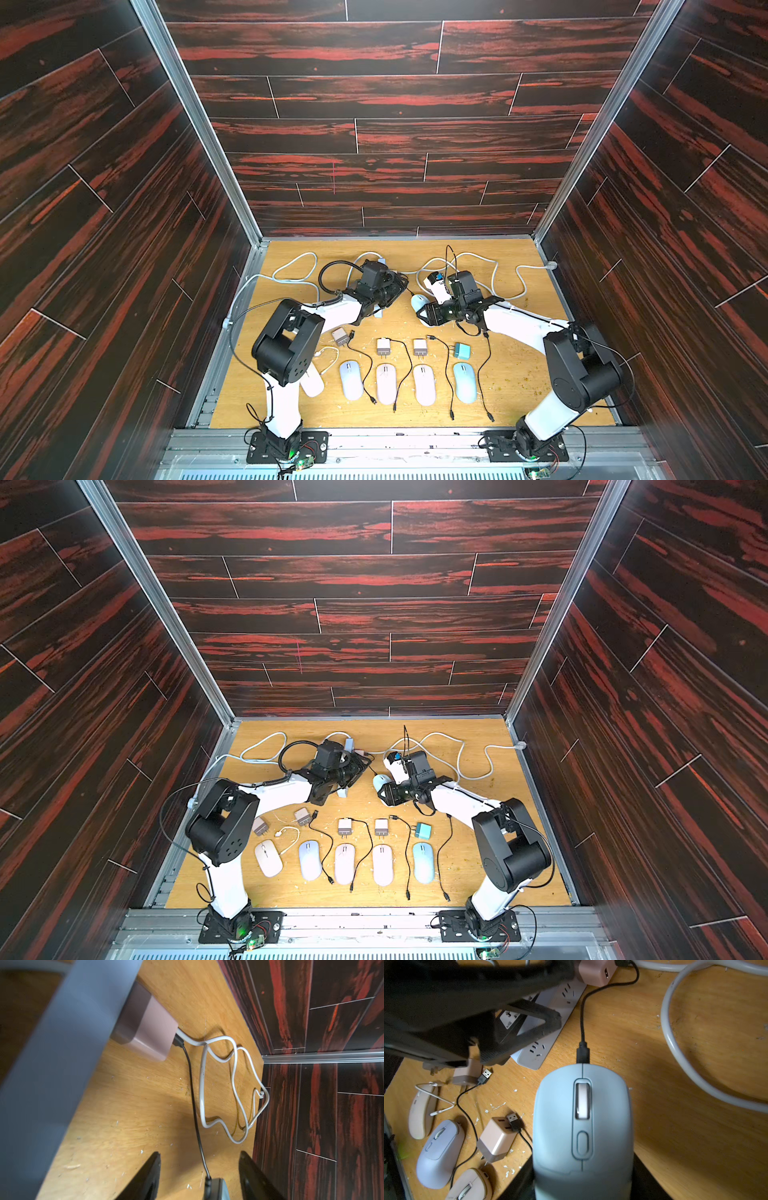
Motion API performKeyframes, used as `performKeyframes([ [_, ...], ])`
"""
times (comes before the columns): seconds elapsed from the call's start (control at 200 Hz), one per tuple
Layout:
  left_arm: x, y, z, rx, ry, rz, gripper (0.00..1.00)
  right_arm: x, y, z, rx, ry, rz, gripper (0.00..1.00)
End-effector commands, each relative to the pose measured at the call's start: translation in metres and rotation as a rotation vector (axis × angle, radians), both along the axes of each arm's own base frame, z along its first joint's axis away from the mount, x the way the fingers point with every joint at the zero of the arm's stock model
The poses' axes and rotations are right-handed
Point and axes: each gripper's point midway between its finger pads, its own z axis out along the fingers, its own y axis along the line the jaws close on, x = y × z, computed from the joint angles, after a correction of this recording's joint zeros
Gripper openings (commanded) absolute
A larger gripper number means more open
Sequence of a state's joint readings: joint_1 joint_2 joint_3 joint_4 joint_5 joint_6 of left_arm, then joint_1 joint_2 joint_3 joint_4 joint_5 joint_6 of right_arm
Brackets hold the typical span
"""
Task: Unplug the wireless mouse
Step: Remove the power cord from the mouse.
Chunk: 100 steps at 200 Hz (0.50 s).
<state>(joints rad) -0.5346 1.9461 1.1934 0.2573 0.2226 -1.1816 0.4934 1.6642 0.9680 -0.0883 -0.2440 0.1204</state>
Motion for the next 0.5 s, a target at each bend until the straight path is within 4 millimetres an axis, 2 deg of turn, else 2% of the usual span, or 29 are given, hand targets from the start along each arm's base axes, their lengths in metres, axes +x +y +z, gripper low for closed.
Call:
performKeyframes([
  [0.0,0.001,-0.012,0.000,-0.009,0.009,-0.019,0.56,-0.006,0.006,0.010,0.036,-0.015,0.022,0.42],
  [0.21,0.005,-0.015,-0.005,-0.005,0.016,-0.018,0.31,-0.008,0.005,0.007,0.033,-0.009,0.023,0.41],
  [0.286,0.004,-0.016,-0.006,-0.006,0.020,-0.021,0.29,-0.008,0.005,0.007,0.033,-0.009,0.023,0.41],
  [0.496,0.004,-0.017,-0.009,-0.009,0.026,-0.027,0.12,-0.009,0.004,0.004,0.029,0.001,0.018,0.41],
])
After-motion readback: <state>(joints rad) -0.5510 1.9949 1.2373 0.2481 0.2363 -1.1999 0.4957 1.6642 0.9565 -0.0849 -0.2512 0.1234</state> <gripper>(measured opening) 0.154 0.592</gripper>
